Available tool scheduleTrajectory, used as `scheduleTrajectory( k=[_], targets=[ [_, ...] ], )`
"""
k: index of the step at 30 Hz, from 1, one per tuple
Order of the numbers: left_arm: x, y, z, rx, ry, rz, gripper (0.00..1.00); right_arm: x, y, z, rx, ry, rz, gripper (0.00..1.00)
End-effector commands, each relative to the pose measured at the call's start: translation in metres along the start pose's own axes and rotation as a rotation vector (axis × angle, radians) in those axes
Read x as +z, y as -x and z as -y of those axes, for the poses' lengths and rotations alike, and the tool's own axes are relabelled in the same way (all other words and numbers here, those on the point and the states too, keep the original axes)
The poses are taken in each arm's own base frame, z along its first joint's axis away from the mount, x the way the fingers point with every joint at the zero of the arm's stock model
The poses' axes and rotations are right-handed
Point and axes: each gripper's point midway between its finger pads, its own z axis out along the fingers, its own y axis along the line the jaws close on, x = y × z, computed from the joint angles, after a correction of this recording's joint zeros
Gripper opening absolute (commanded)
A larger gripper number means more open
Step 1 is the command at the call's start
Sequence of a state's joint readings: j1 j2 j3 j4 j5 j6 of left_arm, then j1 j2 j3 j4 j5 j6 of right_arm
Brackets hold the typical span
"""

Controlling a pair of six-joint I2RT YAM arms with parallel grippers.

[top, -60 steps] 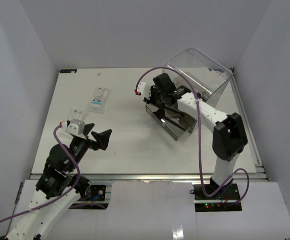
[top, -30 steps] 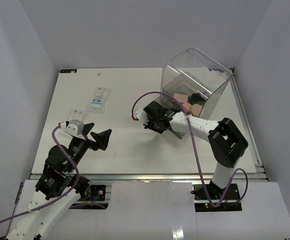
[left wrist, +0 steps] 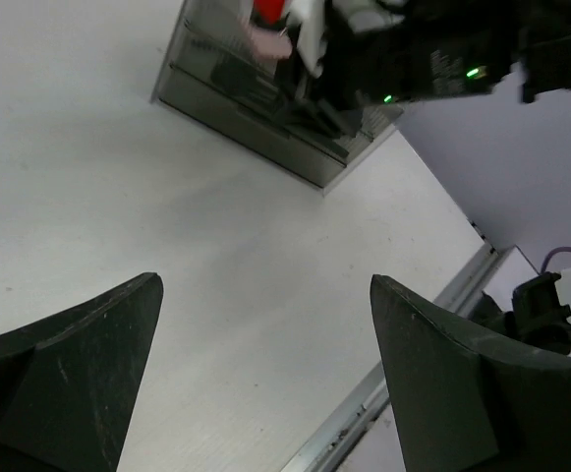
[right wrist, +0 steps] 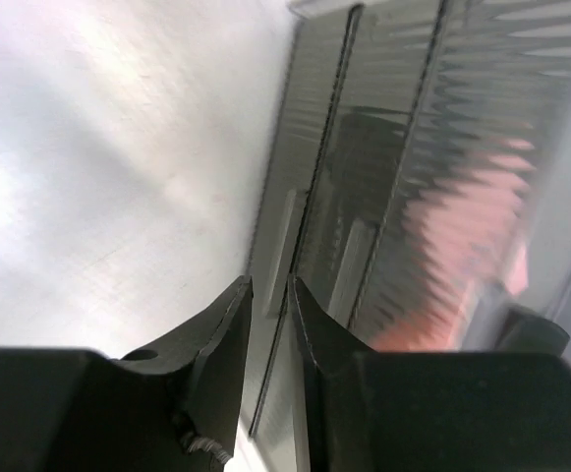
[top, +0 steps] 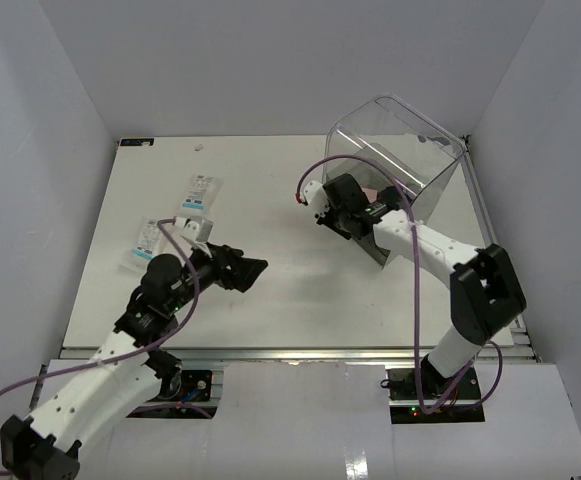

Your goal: Organize the makeup

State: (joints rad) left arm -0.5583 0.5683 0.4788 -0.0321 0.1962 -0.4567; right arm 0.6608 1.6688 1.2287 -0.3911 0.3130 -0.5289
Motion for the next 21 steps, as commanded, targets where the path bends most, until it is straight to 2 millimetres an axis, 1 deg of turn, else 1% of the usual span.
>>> scheduleTrajectory(
  k=[1,2,3,4,6,9,10,11,13,15,17,18,20,21],
  targets=[
    [0.038,-0.013,0.023,-0.226,-0.166,-0.034,0.96,-0.077,0.048,-0.021,0.033,0.242,0.312,0.3],
    [0.046,-0.019,0.024,-0.26,-0.175,-0.049,0.95,-0.095,0.054,-0.024,0.023,0.285,0.376,0.32],
    [0.055,-0.024,0.025,-0.289,-0.183,-0.063,0.94,-0.118,0.059,-0.021,0.01,0.304,0.445,0.34],
    [0.064,-0.028,0.025,-0.303,-0.184,-0.073,0.94,-0.133,0.061,-0.02,0.002,0.319,0.498,0.36],
    [0.088,-0.03,0.027,-0.32,-0.191,-0.069,0.93,-0.159,0.057,-0.003,0.028,0.326,0.596,0.38],
    [0.124,-0.041,0.03,-0.361,-0.195,-0.089,0.89,-0.199,0.057,0.005,0.054,0.39,0.751,0.39],
    [0.14,-0.054,0.025,-0.378,-0.176,-0.119,0.88,-0.211,0.056,0.008,0.057,0.388,0.795,0.39],
    [0.154,-0.063,0.024,-0.392,-0.169,-0.136,0.86,-0.222,0.054,0.01,0.06,0.388,0.831,0.39],
    [0.181,-0.06,0.035,-0.414,-0.193,-0.124,0.85,-0.235,0.05,0.014,0.073,0.391,0.875,0.39],
    [0.207,-0.07,0.034,-0.439,-0.188,-0.124,0.81,-0.245,0.043,0.02,0.092,0.36,0.904,0.39],
    [0.226,-0.078,0.03,-0.473,-0.176,-0.121,0.77,-0.252,0.039,0.022,0.093,0.342,0.925,0.39],
    [0.233,-0.08,0.028,-0.496,-0.165,-0.114,0.76,-0.257,0.038,0.021,0.087,0.335,0.938,0.39],
    [0.248,-0.088,0.023,-0.531,-0.158,-0.112,0.72,-0.261,0.036,0.02,0.09,0.33,0.952,0.39],
    [0.258,-0.093,0.021,-0.541,-0.158,-0.116,0.67,-0.26,0.033,0.019,0.098,0.33,0.96,0.39]
  ],
)
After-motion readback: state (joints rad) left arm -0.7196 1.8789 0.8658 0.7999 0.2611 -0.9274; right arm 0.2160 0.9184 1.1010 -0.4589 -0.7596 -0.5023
